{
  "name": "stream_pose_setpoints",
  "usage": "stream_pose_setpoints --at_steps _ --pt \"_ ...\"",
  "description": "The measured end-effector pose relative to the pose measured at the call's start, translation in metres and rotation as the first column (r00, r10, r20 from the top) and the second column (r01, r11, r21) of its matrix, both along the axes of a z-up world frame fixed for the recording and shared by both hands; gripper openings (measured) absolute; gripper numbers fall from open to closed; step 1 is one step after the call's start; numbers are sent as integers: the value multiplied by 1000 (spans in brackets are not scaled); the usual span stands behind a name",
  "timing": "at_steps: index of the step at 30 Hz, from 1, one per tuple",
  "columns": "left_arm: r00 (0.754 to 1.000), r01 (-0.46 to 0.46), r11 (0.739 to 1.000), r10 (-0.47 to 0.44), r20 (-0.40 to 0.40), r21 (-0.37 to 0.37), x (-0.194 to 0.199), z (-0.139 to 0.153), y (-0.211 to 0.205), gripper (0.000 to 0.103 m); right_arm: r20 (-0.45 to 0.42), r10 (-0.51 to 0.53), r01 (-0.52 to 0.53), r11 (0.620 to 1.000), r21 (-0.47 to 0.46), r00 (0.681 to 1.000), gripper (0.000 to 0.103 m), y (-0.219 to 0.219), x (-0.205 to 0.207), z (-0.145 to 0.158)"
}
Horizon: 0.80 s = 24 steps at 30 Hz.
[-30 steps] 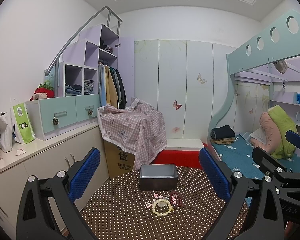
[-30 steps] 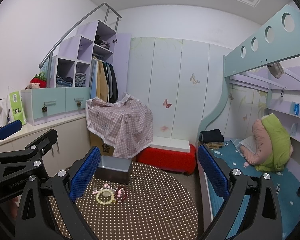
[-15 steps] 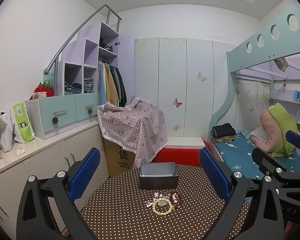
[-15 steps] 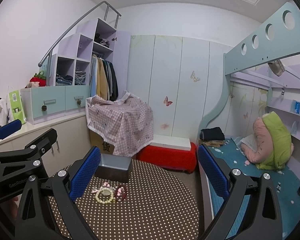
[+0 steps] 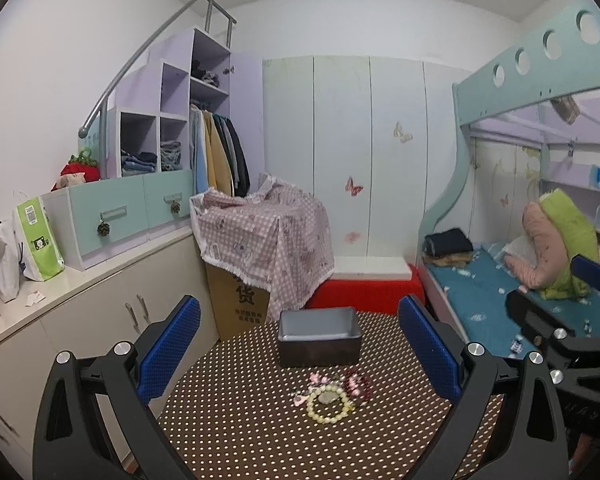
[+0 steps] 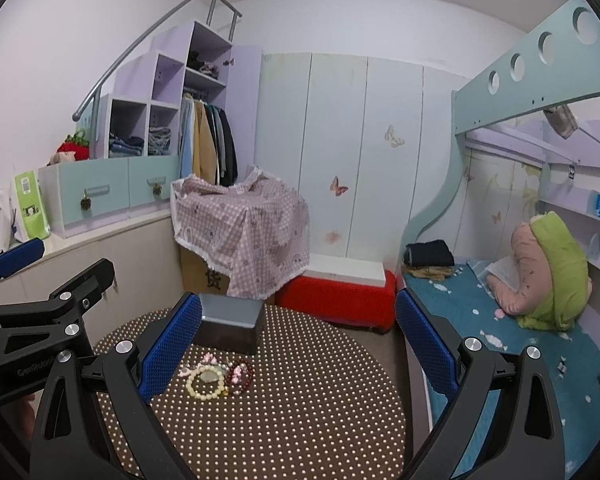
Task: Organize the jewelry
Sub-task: 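Lower the left tool to the cream bracelet while the right tool approaches the red bracelet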
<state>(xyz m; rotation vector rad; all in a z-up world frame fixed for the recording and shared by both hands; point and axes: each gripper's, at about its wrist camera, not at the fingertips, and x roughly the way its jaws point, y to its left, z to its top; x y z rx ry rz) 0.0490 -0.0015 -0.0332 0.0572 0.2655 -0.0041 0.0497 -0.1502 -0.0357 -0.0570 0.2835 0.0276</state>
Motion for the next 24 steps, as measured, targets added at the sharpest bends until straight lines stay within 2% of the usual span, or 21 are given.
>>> stream_pose_setpoints --at_steps 5,9,12,16,19,24 --pt "996 -22 999 25 -86 44 33 -27 10 96 -75 -5 6 1000 7 997 94 -4 28 -21" --pt "978 -28 999 34 -204 29 63 -60 24 96 -139 -10 11 1000 8 990 94 -8 53 -42" --pt "946 -30 1000 32 -321 9 86 -94 31 96 -205 -13 13 1000 -2 979 94 -10 75 -64" --pt "882 -6 1000 -6 -472 -24 115 -138 34 96 -299 -12 9 1000 -10 954 94 -12 104 -99" --pt "844 -19 998 -14 -536 -56 134 -163 35 96 -355 -6 3 1000 -10 935 94 -13 121 -120" --pt "801 -50 997 8 -598 -54 158 -187 33 95 -416 0 -7 1000 -15 909 94 -11 142 -146"
